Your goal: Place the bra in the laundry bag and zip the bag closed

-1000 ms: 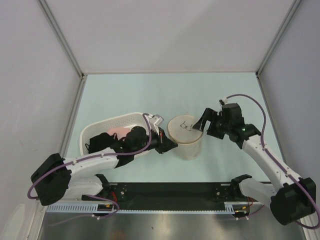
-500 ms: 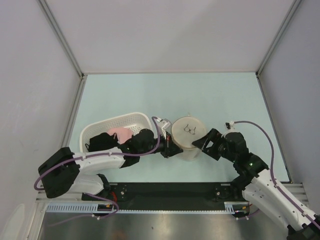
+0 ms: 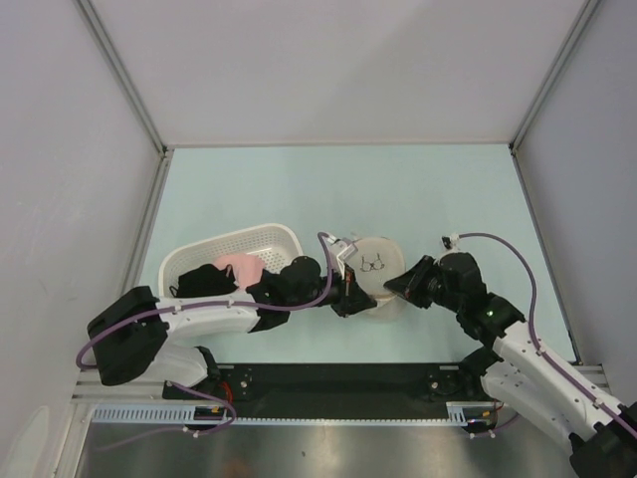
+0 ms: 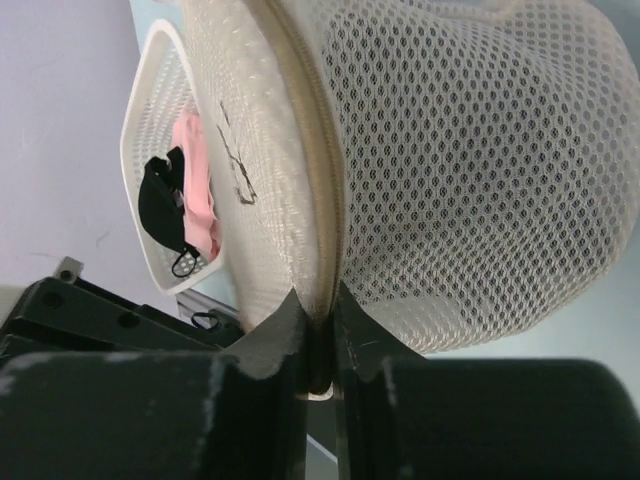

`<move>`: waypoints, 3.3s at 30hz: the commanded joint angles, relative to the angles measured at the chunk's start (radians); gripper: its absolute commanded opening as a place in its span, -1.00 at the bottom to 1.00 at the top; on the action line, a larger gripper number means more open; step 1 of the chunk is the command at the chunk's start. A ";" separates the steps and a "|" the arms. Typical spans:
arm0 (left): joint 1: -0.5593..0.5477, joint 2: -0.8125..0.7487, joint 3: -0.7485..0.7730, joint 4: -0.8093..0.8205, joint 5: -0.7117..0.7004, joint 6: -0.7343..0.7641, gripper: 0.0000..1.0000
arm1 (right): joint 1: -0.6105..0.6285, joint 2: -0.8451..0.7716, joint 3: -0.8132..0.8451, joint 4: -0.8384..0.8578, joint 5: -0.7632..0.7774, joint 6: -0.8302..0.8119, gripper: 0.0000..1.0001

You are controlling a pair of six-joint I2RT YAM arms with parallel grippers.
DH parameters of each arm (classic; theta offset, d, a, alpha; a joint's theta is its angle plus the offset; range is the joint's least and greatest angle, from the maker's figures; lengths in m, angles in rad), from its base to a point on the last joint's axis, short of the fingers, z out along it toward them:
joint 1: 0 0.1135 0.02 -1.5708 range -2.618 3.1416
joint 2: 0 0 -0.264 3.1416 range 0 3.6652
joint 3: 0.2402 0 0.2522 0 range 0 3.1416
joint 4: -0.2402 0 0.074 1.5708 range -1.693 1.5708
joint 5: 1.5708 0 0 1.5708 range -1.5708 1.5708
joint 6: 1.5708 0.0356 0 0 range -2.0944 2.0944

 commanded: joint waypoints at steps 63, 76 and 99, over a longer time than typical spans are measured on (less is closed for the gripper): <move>0.013 0.037 0.063 0.120 0.071 -0.053 -1.00 | -0.040 -0.013 0.018 0.096 -0.154 0.034 0.58; -0.017 -0.006 0.028 -0.012 -0.038 -0.022 -1.00 | -0.239 0.133 0.119 0.119 -0.232 -0.108 -1.00; 0.129 -0.180 -0.093 -0.040 0.018 -0.069 -1.00 | -0.278 0.497 0.392 -0.042 -0.314 -0.449 0.29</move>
